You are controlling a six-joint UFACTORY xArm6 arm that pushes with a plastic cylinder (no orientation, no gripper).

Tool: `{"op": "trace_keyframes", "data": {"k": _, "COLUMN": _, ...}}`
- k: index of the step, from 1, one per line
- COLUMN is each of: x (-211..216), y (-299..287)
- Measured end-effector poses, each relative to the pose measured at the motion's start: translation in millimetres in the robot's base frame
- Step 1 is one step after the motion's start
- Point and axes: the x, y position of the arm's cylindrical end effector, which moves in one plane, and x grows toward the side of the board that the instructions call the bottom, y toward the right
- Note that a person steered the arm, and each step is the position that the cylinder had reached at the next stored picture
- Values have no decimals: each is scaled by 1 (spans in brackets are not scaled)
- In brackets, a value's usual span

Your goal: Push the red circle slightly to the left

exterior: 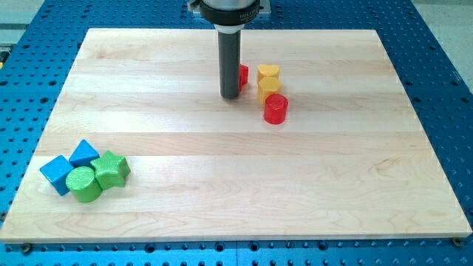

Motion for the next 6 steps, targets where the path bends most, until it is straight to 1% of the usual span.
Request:
{"op": "trace_keyframes", "data": {"k": 1, "x": 56, "y": 7}}
{"op": "trace_keyframes", "data": {"k": 2, "x": 117, "y": 75}}
{"op": "trace_keyframes", "data": {"k": 3, "x": 99, "y": 128}}
{"op": "trace_keyframes", "data": {"k": 4, "x": 83, "y": 116}}
{"op": "trace_keyframes", "data": {"k": 5, "x": 81, "y": 116}}
{"op": "trace_keyframes", "data": {"k": 6, "x": 66, "y": 132}}
